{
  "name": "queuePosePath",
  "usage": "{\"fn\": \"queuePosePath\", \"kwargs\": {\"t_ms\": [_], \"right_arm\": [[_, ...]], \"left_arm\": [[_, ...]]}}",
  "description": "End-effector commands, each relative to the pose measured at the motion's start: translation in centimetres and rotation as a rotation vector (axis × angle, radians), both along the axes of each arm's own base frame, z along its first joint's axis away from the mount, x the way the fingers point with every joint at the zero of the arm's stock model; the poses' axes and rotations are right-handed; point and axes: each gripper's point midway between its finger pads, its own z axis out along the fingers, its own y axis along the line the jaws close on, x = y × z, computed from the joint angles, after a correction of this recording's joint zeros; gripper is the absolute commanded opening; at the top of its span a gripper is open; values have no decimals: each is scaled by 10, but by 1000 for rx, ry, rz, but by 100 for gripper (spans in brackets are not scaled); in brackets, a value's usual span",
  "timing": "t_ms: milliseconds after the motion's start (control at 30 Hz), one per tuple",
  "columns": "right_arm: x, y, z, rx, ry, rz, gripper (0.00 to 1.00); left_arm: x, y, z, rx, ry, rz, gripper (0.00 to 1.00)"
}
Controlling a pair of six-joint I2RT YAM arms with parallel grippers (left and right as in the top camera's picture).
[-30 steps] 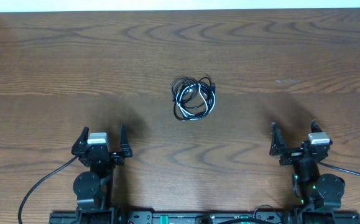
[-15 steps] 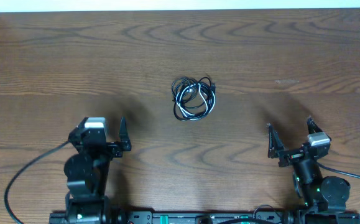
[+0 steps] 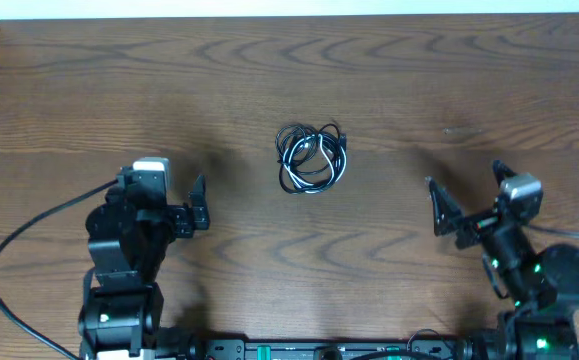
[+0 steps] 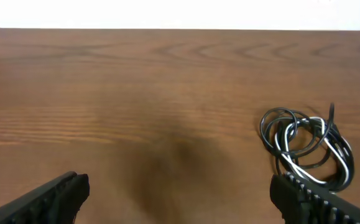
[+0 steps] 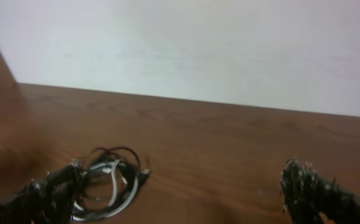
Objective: Untangle cables
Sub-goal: 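Move the left gripper forward and lower it onto the cable bundle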
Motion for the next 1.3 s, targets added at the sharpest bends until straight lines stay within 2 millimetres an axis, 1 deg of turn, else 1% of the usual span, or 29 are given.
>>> {"fn": "queuePosePath", "kwargs": {"t_ms": [0,100,267,467,633,700,767,867,1067,1167,1267], "right_arm": [[8,15,24,20,19,98,99],[19,21,34,32,56,151,99],[34,30,53,61,106,256,99],[52,29,72,103,169,328,99],[62,33,100,129,151,443,99],[68,31,104,147,168,459,99],[75,27,101,170,207,448,99],[81,26,88,195,265,443,99],[87,22,53,243,411,413,99],[89,22,43,221,427,419,99],[92,19,38,173,411,407,99]], "left_arm": [[3,-9,19,-11,5,-48,99],[4,-13,23,-26,40,-70,98],[11,-13,27,-33,123,-69,99],[26,-12,33,-43,236,-68,99],[26,-12,30,-54,380,-65,99],[28,-12,29,-56,400,-65,99],[29,-11,27,-55,404,-64,99],[29,-13,28,-60,401,-68,98],[25,-34,31,-144,404,-167,99],[27,-35,31,-149,403,-169,99],[30,-35,27,-187,425,-138,98]]}}
